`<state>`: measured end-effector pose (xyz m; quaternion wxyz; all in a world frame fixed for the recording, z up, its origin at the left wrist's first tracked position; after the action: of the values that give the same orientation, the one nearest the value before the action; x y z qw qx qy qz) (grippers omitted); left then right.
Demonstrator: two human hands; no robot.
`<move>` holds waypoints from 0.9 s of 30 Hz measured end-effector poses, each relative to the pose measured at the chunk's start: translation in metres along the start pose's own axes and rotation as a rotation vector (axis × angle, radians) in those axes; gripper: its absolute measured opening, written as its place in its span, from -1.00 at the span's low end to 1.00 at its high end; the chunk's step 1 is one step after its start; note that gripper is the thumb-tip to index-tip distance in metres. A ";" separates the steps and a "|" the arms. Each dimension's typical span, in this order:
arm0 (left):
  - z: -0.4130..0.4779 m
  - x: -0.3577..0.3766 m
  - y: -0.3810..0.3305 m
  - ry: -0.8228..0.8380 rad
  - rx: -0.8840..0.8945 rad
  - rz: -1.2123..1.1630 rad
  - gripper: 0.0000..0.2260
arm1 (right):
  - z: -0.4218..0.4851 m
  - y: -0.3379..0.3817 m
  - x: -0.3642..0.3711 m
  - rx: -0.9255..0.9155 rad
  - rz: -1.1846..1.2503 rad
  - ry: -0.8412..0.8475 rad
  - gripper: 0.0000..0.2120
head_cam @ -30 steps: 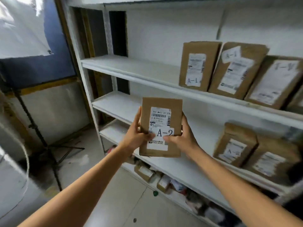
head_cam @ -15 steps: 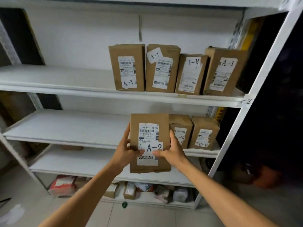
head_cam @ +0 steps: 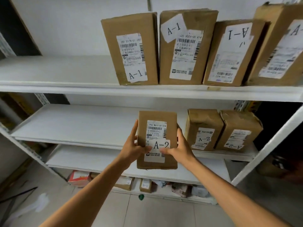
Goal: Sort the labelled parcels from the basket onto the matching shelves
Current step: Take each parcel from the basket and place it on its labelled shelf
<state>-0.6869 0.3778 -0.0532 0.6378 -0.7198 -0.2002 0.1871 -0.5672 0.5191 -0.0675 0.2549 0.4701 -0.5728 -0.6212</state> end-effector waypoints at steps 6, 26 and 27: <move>0.044 0.003 0.035 0.038 -0.152 -0.043 0.03 | 0.025 -0.027 -0.020 0.062 -0.055 0.018 0.04; 0.162 -0.003 0.038 0.059 -0.095 -0.067 -0.54 | 0.098 -0.043 -0.039 0.342 -0.038 -0.101 0.02; 0.164 -0.003 0.039 0.057 -0.095 -0.052 -0.54 | 0.098 -0.044 -0.038 0.357 -0.034 -0.103 0.03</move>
<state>-0.7738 0.5104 -0.1113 0.6129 -0.7491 -0.2089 0.1401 -0.6275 0.6072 -0.1079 0.1271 0.4852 -0.6782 -0.5371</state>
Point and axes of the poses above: each hand's wrist, its own z-axis towards the middle knuckle, its own x-axis out of the palm, y = z × x, the point moved 3 cm from there along z, towards the middle knuckle, and after that the axes turned 10 degrees about y, right-handed, at the moved point
